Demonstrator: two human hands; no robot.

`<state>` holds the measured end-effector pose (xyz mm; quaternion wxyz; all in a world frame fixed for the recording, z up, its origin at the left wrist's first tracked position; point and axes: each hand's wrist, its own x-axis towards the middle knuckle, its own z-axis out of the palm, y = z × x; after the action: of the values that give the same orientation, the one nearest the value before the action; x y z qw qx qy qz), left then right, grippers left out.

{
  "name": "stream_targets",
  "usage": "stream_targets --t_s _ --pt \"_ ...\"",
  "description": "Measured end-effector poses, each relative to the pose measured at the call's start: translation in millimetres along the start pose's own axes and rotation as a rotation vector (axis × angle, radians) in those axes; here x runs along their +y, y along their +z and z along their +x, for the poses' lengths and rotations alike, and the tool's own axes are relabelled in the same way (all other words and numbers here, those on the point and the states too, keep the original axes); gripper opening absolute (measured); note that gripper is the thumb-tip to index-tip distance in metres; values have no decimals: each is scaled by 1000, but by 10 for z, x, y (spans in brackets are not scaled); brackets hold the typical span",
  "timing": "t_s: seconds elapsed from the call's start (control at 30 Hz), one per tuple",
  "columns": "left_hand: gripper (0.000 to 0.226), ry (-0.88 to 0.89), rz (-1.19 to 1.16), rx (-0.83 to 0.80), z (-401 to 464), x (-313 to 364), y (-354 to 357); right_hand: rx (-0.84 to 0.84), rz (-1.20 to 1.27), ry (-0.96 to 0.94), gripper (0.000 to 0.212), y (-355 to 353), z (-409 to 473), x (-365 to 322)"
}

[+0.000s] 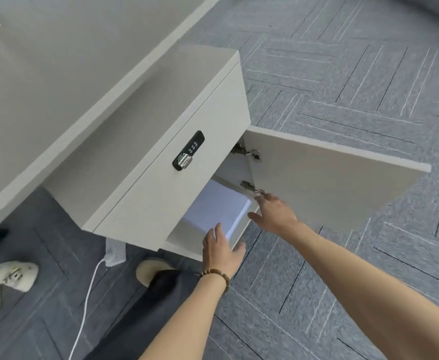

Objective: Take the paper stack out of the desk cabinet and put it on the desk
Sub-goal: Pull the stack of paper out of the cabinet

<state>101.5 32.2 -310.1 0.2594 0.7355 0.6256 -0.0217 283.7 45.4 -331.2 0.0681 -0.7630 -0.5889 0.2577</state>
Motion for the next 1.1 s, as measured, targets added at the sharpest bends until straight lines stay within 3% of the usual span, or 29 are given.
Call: stream_targets --t_s 0.17,0.33,0.57,0.87,1.1 --pt "86 -12 2 -96 436 -361 358 -172 -232 -190 60 595 403 165" --pt "84 -90 -9 -124 867 -614 613 -225 -204 -141 65 950 888 284" --pt "80 -164 -90 -124 1272 -698 901 -227 -58 6 70 1385 1371 374" --pt "85 -456 -381 -90 1616 -827 1239 -120 64 29 76 1646 1906 460" --pt "97 -525 -467 -115 1744 -935 1488 -126 66 40 84 1782 2156 422"
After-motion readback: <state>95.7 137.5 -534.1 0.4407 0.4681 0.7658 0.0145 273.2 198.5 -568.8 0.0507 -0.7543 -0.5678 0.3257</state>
